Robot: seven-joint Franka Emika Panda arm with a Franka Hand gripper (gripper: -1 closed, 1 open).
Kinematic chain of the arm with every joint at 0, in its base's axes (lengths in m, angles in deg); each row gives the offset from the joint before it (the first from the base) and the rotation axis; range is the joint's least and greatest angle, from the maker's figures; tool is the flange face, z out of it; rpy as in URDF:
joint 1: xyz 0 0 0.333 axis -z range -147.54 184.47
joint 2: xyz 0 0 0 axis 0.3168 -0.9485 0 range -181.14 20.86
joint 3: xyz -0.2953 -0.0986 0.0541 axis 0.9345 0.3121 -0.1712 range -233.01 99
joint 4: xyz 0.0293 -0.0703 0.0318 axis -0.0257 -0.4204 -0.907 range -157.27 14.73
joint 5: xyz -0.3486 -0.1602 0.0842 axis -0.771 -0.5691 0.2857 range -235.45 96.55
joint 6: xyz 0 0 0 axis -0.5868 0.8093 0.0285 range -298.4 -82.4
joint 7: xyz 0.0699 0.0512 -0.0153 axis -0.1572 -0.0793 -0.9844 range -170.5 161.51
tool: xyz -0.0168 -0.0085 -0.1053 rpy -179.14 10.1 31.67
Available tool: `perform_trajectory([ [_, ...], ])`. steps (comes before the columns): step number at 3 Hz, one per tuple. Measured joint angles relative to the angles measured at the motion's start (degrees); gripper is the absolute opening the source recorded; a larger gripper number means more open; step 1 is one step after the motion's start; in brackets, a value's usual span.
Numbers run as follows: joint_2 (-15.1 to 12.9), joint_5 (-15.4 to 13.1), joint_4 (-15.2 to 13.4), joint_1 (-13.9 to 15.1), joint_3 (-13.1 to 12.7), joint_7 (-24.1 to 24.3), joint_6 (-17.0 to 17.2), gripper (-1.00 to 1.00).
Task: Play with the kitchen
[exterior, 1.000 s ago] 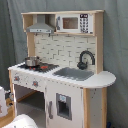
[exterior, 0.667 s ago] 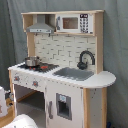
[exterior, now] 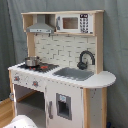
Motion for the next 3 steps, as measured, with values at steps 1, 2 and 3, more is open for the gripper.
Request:
perform_trajectory([
  [1,-0.6,-3.1,0.1,-1.6,4.1,-3.0,0.1,1.0],
  [2,-0.8,-4.7,0.1,-2.8,8.0,-8.0,0.0,1.0],
  [3,-1.1,-5.5,0.1,-3.2,10.7,-14.4,-0.7,1.0],
])
